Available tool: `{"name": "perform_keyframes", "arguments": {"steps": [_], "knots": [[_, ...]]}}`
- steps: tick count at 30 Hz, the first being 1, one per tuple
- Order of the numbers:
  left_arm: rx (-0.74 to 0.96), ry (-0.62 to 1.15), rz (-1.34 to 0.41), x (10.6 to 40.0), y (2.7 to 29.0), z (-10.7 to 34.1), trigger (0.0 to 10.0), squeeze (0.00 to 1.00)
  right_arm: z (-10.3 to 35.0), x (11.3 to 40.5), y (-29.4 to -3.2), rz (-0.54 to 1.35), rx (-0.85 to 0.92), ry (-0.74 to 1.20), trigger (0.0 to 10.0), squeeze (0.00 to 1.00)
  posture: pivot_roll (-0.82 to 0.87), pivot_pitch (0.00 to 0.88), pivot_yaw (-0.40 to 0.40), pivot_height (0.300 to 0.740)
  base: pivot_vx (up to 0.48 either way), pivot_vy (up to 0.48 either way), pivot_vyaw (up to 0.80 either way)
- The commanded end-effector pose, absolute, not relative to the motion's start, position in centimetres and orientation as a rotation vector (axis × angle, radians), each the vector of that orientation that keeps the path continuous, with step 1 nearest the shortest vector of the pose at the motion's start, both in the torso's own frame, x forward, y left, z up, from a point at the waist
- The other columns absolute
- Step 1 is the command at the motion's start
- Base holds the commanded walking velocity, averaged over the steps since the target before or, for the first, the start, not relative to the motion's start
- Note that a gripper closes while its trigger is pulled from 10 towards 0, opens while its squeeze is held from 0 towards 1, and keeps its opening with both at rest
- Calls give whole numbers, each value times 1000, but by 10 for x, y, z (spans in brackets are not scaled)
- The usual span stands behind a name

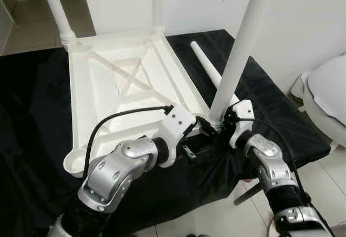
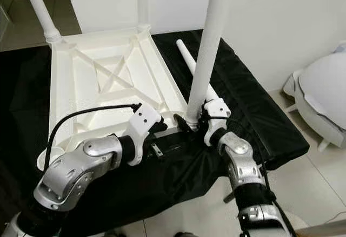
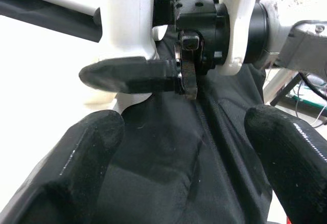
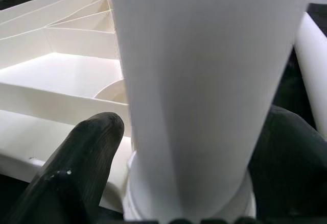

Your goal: Building children table

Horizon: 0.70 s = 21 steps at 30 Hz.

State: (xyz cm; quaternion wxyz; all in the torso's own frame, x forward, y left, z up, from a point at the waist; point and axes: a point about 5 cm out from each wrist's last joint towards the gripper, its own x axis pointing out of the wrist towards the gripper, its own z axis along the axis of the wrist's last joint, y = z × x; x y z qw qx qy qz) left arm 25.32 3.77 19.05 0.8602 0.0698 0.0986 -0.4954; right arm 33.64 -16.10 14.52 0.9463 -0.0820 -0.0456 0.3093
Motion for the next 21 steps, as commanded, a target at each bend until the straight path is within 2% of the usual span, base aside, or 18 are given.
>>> {"name": "perform_keyframes", "arguments": {"steps": [1, 2, 3, 8, 9, 10, 11, 12, 13, 21], "knots": [[159, 212, -1043, 252, 37, 190, 10000, 0, 142, 337, -162, 645, -156, -91, 10000, 0, -20, 86, 2, 740, 0, 0, 0], [159, 213, -1042, 252, 37, 190, 10000, 0, 141, 338, -163, 643, -161, -90, 4588, 0, -18, 92, 6, 740, 0, 0, 0], [159, 214, -1042, 252, 38, 190, 10000, 0, 141, 339, -164, 642, -163, -88, 3804, 0, -18, 92, 6, 740, 0, 0, 0], [159, 215, -1034, 253, 39, 190, 10000, 0, 142, 343, -165, 641, -166, -101, 3333, 0, -12, 100, 8, 740, 0, 0, 0], [159, 215, -1031, 253, 39, 191, 10000, 0, 143, 345, -166, 644, -162, -106, 2667, 0, -11, 102, 9, 740, 0, 0, 0], [159, 215, -1031, 253, 39, 191, 10000, 0, 143, 345, -166, 644, -162, -106, 2667, 0, -11, 102, 9, 740, 0, 0, 0], [159, 215, -1031, 253, 39, 191, 10000, 0, 143, 345, -166, 646, -166, -110, 627, 0, -11, 102, 9, 740, 0, 0, 0], [159, 215, -1031, 253, 39, 191, 10000, 0, 143, 345, -166, 647, -170, -112, 627, 0, -9, 103, 8, 740, 0, 0, 0], [159, 216, -1030, 253, 40, 191, 10000, 0, 143, 346, -166, 648, -172, -117, 0, 0, -8, 105, 8, 740, 0, 0, 0], [158, 220, -1026, 253, 41, 190, 10000, 0, 137, 343, -166, 617, -153, -114, 0, 0, -9, 110, 3, 740, 0, 0, 0]]}}
